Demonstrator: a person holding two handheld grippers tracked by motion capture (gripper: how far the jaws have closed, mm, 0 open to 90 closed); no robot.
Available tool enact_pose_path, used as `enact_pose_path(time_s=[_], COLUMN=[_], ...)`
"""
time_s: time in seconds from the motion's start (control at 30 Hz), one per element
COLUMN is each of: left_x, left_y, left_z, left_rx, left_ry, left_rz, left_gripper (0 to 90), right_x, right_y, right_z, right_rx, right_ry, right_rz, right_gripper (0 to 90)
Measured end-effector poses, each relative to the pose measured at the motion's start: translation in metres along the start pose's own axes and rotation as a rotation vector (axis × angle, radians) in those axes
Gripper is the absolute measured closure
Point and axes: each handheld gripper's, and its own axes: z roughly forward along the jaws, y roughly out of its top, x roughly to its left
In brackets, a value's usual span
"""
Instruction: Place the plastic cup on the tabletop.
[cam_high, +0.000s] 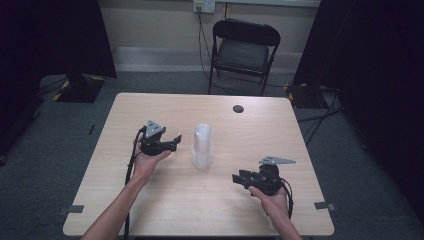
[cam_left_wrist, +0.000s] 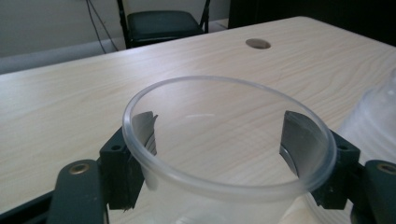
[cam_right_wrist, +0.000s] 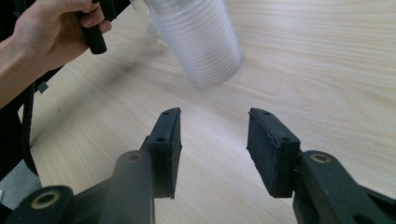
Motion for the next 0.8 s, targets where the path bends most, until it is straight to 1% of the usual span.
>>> enact_pose_path(time_s=[0.03,0.07,0.1,0.17,0.2,0.3,0.33,0.4,0.5,0.7,0.73,0.77,0.8], left_x=[0.0001,-0.0004,0.0000,-0.0003,-0.0005,-0.0016,-0.0011,-0.0008,-0.0007,-0.0034,-0.0028,-0.0019,-0.0006], left_y=[-0.0005,-0.0010,-0.0011,-0.0017,-0.0021,-0.0032,-0.0034,-0.0040,-0.0045,-0.0058,-0.0056,-0.0053,-0.0052], left_z=[0.0006,0.0015,0.0018,0.0028,0.0033,0.0052,0.0053,0.0060,0.0056,0.0044,0.0035,0.0027,0.0014], left_rx=[0.007,0.003,0.006,0.006,0.012,0.023,0.029,0.030,0.037,0.046,0.050,0.044,0.045], left_ry=[0.003,0.006,0.007,0.002,0.001,-0.004,-0.007,-0.004,-0.009,-0.017,-0.016,-0.015,-0.014], left_rz=[0.007,0.002,0.007,0.005,0.010,0.004,0.015,0.009,0.018,0.026,0.026,0.014,0.011], left_gripper=[26.9,27.0,27.1,27.0,26.8,25.1,25.0,25.0,26.8,25.1,25.2,25.0,24.5], right_x=[0.0000,0.0000,-0.0002,-0.0003,-0.0004,-0.0005,-0.0005,-0.0006,0.0003,0.0003,0.0007,0.0009,0.0009], right_y=[0.0000,0.0000,0.0000,0.0000,0.0000,-0.0001,-0.0002,-0.0003,-0.0003,-0.0003,-0.0003,-0.0003,-0.0003], right_z=[-0.0001,-0.0003,-0.0004,-0.0005,-0.0006,-0.0002,0.0002,0.0009,0.0012,0.0007,0.0006,0.0003,0.0002], right_rx=[0.000,0.000,0.000,0.001,0.003,0.001,0.001,0.005,0.007,0.006,0.007,0.008,0.007], right_ry=[0.000,0.000,-0.001,-0.001,-0.001,0.000,-0.003,-0.001,0.001,0.000,0.001,0.000,0.001], right_rz=[-0.001,-0.002,-0.002,0.000,0.000,-0.002,-0.003,-0.003,-0.007,-0.007,-0.007,-0.008,-0.009], right_gripper=[55.1,55.1,55.1,55.1,55.1,54.5,54.3,54.3,54.3,54.3,54.3,54.2,54.2])
